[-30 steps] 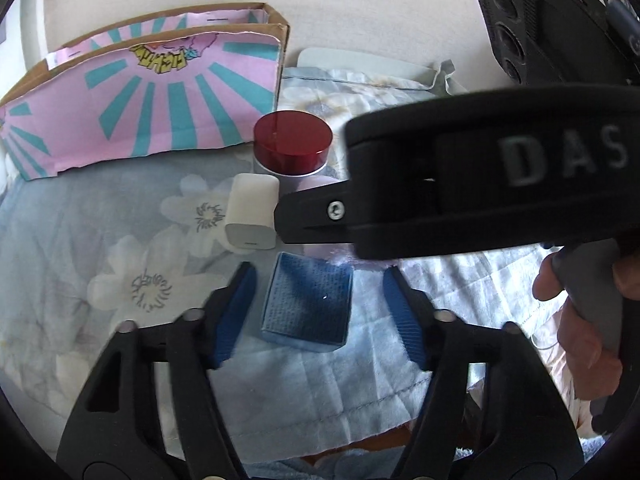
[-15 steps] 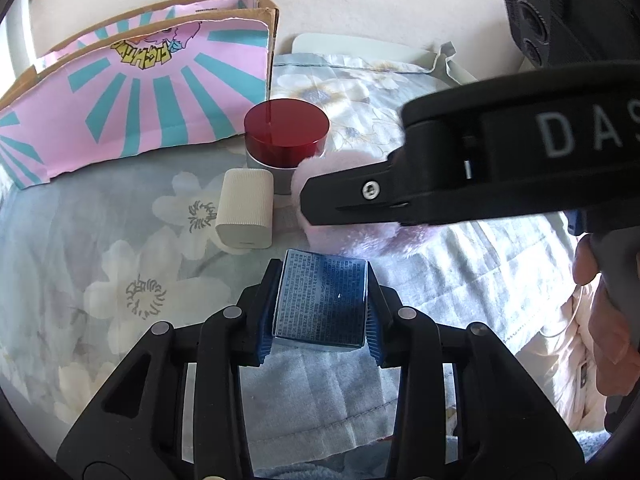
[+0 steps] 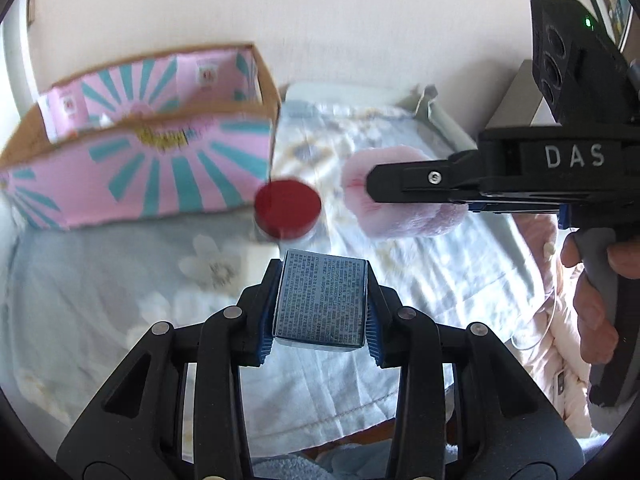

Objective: Organize objects
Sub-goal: 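Carry the blue box and pink cloth over the cardboard box with both tools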

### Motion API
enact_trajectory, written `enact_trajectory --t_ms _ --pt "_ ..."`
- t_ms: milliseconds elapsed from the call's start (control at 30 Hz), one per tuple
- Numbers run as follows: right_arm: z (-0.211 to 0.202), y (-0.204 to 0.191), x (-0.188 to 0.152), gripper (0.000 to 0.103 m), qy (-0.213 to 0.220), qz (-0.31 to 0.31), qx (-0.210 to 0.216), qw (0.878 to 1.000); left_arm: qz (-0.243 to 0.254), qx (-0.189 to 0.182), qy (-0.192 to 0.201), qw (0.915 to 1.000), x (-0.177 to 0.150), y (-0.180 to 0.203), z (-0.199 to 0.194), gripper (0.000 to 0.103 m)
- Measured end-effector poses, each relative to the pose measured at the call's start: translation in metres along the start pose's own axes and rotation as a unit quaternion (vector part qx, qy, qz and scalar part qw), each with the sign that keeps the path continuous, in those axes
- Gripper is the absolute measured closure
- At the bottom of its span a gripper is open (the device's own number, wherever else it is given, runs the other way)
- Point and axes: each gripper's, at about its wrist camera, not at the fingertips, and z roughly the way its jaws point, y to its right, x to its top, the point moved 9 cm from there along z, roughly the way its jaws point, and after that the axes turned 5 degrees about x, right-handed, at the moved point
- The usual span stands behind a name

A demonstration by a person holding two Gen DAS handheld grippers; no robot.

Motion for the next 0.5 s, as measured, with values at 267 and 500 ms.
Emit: enact_trajectory --t_ms 267,500 --pt "-0.04 -0.02 0.047 0.06 0.043 -0.014 -0.013 0.999 0.007 0.002 0.026 0.9996 0.059 -0.027 -0.044 0.07" --pt "-0.056 -0.055 0.1 0.06 0.076 -0.053 -0.024 0.995 0.009 0.018 0.049 0.9986 0.126 -0.078 -0.061 0.07"
